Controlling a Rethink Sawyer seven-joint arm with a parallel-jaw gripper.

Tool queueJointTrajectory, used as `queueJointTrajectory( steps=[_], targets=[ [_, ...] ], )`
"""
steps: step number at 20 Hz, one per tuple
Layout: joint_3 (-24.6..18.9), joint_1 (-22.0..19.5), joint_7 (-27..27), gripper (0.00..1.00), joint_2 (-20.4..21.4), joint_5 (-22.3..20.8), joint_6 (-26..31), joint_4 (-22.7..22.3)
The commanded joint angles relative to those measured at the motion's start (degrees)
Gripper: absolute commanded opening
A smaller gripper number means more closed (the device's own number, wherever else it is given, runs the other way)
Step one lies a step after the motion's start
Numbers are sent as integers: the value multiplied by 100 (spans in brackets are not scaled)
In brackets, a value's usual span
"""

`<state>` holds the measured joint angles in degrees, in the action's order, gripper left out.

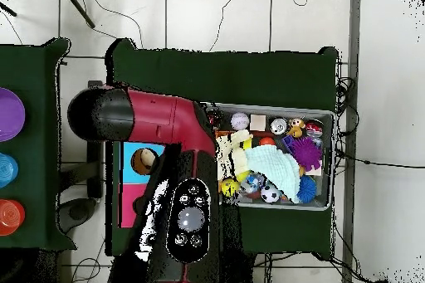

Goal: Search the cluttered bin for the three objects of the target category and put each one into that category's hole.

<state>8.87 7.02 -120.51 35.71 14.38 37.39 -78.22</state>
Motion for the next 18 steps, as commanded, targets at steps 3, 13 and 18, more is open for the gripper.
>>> queueJointTrajectory(
  steps=[3, 13, 18],
  targets=[
    [-390, -268, 810, 0, -200, -887, 2105, 594],
    [-743, -577, 870, 0, -187, -1220, 2371, 605],
    [-848, -623, 738, 0, -205, -1350, 1995, 403]
  ],
)
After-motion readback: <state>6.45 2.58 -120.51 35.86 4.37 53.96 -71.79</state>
